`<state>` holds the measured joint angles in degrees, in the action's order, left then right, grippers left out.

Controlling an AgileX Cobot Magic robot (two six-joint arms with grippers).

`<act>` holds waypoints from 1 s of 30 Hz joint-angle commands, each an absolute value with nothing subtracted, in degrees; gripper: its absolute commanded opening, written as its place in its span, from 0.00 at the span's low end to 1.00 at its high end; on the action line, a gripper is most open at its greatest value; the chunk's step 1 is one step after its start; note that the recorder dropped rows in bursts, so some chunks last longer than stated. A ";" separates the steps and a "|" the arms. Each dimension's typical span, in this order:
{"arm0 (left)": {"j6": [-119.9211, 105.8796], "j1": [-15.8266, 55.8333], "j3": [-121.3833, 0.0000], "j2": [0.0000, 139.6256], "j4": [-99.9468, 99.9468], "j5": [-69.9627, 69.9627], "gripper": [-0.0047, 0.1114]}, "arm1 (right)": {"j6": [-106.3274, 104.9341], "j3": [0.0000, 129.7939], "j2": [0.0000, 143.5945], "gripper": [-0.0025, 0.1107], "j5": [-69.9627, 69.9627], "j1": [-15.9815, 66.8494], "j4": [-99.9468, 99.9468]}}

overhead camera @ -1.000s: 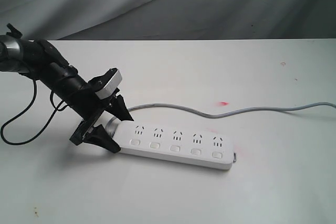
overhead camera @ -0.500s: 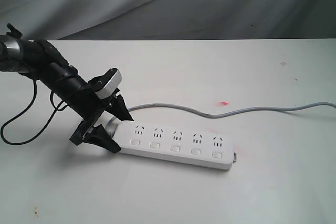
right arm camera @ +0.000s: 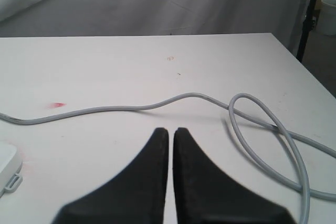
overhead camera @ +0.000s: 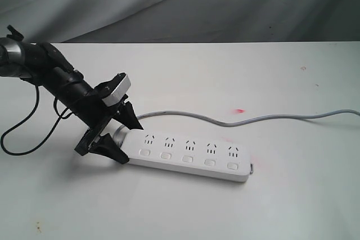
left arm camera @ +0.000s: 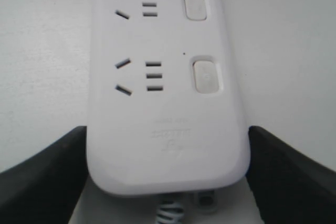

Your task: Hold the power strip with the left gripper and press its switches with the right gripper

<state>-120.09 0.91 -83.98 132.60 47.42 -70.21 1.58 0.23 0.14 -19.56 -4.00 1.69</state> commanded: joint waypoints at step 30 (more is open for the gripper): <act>-109.57 0.05 -84.31 115.12 47.60 -68.53 0.72 | 1.71 0.00 0.00 0.05 -19.34 -4.57 1.74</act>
<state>-111.93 0.67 -83.98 120.41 46.95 -68.40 1.58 0.23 0.14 -19.56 -4.00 1.69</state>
